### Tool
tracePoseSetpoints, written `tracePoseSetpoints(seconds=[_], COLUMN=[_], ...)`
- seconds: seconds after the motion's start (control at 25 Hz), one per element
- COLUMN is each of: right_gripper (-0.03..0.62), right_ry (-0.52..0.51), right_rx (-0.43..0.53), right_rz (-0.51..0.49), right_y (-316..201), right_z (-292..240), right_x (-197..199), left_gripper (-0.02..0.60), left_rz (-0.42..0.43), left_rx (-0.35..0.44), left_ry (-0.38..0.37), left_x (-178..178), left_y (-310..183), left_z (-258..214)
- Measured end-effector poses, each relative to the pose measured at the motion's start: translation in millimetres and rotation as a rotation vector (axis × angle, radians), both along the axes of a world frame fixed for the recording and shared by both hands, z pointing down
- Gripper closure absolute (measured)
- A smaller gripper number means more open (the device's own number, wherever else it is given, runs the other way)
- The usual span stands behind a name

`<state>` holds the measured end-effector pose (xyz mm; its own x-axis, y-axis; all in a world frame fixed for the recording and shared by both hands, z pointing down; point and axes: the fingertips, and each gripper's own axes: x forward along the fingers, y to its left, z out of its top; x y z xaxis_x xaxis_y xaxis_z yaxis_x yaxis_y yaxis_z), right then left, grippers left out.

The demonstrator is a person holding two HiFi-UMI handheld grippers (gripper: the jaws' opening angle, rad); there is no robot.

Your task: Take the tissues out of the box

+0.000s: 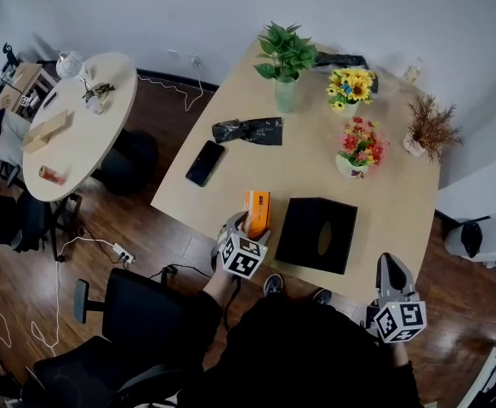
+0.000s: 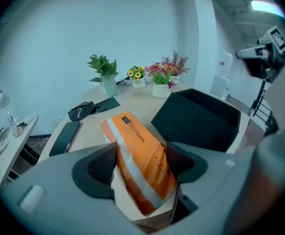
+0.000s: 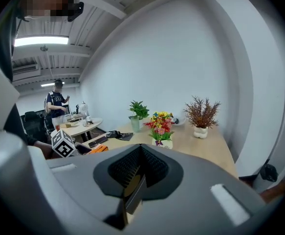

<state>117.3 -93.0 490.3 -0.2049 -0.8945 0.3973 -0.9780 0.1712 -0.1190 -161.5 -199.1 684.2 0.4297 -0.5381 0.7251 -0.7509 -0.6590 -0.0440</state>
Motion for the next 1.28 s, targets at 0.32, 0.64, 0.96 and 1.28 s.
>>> tracePoseSetpoints(seconds=[0.32,0.64,0.96,1.28], right_gripper=[0.592,0.593,0.594,0.592], right_ry=[-0.009,-0.05,-0.076,-0.12], right_rx=[0.016,0.023,0.037,0.042], right_rz=[0.001,-0.06,-0.091,-0.124], right_y=[7,10,26,39], right_z=[-7,-2,-3,3], right_x=[4,0,16,26], left_gripper=[0.158,0.169,0.299,0.313], left_rz=[-0.145,-0.094,-0.192,-0.205], left_rx=[0.001,0.108,0.308,0.232], left_ry=[0.244,0.482,0.401,0.367], left_x=[-13,37,59,76], left_y=[5,45,90,110], left_z=[-56,-147,-182,-171])
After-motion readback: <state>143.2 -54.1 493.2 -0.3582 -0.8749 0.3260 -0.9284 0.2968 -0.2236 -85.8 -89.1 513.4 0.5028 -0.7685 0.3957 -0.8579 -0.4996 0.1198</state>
